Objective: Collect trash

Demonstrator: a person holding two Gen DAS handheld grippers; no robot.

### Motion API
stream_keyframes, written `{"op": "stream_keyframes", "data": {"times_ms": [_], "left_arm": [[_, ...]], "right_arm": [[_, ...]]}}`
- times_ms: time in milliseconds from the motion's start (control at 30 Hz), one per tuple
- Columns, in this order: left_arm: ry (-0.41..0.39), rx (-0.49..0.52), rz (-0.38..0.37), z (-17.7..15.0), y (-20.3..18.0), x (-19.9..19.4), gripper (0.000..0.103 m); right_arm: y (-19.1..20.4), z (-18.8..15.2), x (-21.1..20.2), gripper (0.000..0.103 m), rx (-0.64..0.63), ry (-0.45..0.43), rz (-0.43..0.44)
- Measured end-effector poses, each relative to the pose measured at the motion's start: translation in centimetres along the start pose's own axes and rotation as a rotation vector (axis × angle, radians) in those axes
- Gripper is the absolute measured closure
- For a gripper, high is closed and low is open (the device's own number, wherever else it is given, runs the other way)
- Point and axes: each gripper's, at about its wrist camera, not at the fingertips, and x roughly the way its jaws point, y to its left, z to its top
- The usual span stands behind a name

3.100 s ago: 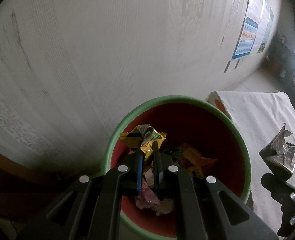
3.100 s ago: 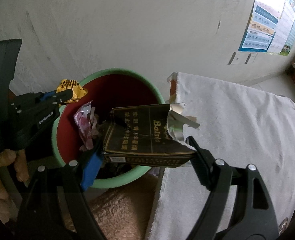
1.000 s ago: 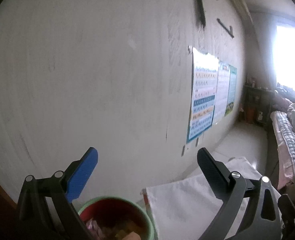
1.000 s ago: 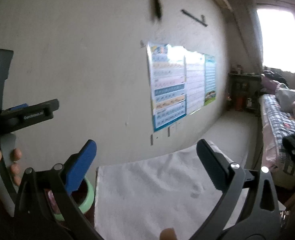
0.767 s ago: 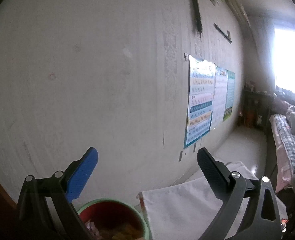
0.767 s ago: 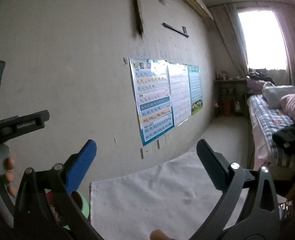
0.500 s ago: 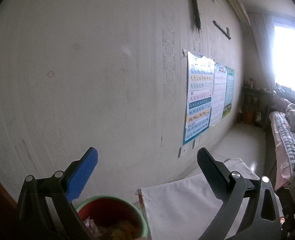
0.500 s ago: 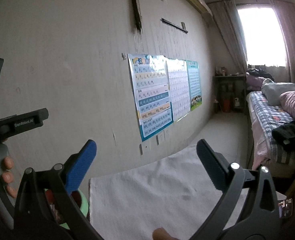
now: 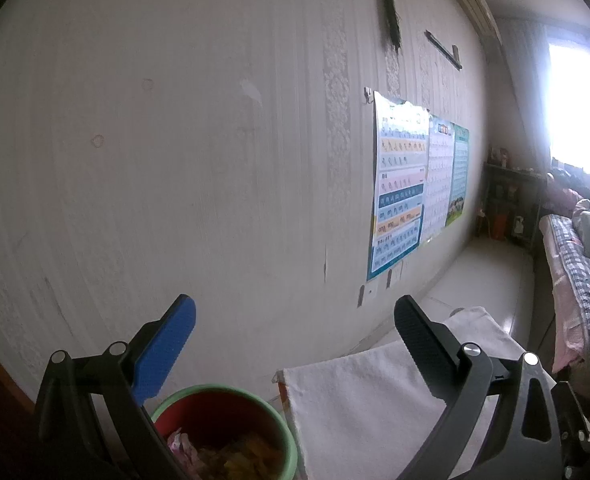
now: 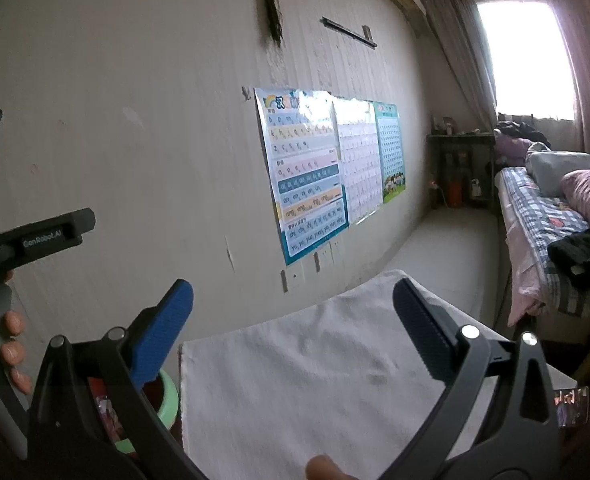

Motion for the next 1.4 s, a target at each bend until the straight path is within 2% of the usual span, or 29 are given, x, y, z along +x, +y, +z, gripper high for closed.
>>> {"op": "stream_keyframes", "data": {"times_ms": [967,1400], "left_arm": [[0.044,-0.011,0.019,-0.8,0.3,1.2,0.008],[0.061,-0.007,0.010,-1.1,0.3,1.5,0.008]], "right_arm": [[0.2,-0.7,1.0,0.004,-0.003,0.060,0.015],[0.1,-0.6,0.8,0.004,-0.005,0.056,0.006]]}}
